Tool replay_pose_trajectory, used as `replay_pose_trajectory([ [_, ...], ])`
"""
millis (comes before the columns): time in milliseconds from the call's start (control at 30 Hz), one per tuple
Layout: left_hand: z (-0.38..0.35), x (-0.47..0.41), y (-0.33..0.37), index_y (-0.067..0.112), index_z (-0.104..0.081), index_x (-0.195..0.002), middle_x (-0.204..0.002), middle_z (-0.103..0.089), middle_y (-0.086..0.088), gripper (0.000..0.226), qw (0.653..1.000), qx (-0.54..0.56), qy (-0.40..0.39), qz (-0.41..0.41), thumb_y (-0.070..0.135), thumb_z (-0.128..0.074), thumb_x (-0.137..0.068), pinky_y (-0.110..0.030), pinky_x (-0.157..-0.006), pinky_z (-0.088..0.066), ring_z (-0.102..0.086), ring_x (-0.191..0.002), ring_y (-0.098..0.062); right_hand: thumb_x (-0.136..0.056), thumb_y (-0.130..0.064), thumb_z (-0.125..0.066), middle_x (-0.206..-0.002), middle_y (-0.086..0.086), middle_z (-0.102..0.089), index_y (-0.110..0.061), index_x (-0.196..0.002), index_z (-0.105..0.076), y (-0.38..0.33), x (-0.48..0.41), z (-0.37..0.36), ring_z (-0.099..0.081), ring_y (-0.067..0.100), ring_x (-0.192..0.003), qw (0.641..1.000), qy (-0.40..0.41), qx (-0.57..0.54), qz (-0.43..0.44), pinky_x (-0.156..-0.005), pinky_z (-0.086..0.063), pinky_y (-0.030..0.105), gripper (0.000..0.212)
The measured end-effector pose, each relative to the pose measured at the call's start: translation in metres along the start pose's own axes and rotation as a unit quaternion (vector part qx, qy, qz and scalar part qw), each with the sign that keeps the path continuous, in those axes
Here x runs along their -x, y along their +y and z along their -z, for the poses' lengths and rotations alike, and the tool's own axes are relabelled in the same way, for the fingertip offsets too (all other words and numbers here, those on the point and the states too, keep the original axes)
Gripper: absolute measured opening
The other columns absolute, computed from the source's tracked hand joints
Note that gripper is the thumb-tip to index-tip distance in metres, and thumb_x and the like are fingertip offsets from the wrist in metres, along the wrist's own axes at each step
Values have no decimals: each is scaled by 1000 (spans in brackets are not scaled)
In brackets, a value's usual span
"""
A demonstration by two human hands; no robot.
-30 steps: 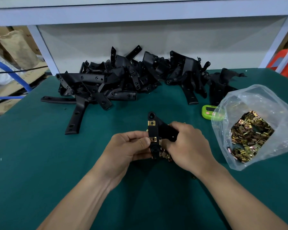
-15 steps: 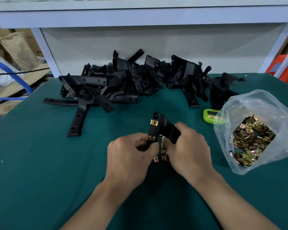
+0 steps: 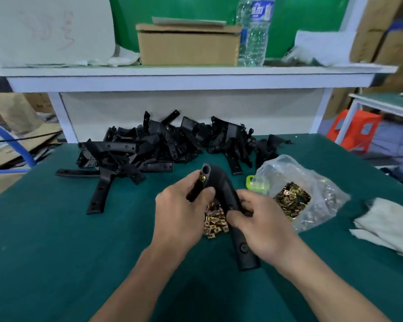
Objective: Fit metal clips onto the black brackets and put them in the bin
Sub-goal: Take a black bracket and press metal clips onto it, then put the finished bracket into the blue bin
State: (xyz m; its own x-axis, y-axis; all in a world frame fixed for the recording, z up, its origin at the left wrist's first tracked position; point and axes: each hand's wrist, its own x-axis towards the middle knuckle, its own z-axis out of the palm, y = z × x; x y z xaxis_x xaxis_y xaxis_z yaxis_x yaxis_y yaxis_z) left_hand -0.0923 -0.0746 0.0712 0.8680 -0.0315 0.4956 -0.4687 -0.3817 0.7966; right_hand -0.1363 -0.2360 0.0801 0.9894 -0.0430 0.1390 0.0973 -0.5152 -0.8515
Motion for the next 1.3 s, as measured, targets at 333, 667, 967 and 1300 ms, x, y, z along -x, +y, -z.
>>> replay_pose_trajectory([
  [333, -125, -5, 107, 14, -66, -79, -70, -70, -9, 8, 980, 114, -165, 9, 21, -67, -81, -44, -62, -56, -59, -58, -26, -89, 2, -59, -79, 8, -68, -20, -90, -75, 33, 96, 125, -65, 19, -68, 955, 127, -232, -130, -66, -54, 30, 27],
  [667, -305, 36, 185, 4, -64, -84, -67, -59, -15, 12, 828, 238, -418, 289, -1, -75, -82, -25, -47, -48, -57, -41, -20, -98, 1, -55, -91, 31, -73, 13, -103, -61, 110, 189, 241, -74, 28, -62, 738, 387, -471, -290, -49, -58, 28, 14],
  [967, -376, 16, 249, 20, -56, -127, -122, -54, -3, 36, 806, 268, -437, 296, 43, -60, -100, -39, -91, -51, -57, -108, -20, -100, -38, -64, -133, 26, -50, -2, -137, -49, 142, 113, 392, -53, 41, -127, 667, 449, -555, -213, -94, -57, 52, 54],
  [1300, -263, -67, 201, 34, -80, -72, -78, -78, 10, 37, 946, 178, -272, 8, 2, -66, -83, -25, -74, -55, -71, -76, -6, -84, -24, -63, -70, -24, -70, -39, -73, -76, 116, -2, 272, -63, 0, -69, 902, 398, -49, -158, -59, -44, 20, 23],
])
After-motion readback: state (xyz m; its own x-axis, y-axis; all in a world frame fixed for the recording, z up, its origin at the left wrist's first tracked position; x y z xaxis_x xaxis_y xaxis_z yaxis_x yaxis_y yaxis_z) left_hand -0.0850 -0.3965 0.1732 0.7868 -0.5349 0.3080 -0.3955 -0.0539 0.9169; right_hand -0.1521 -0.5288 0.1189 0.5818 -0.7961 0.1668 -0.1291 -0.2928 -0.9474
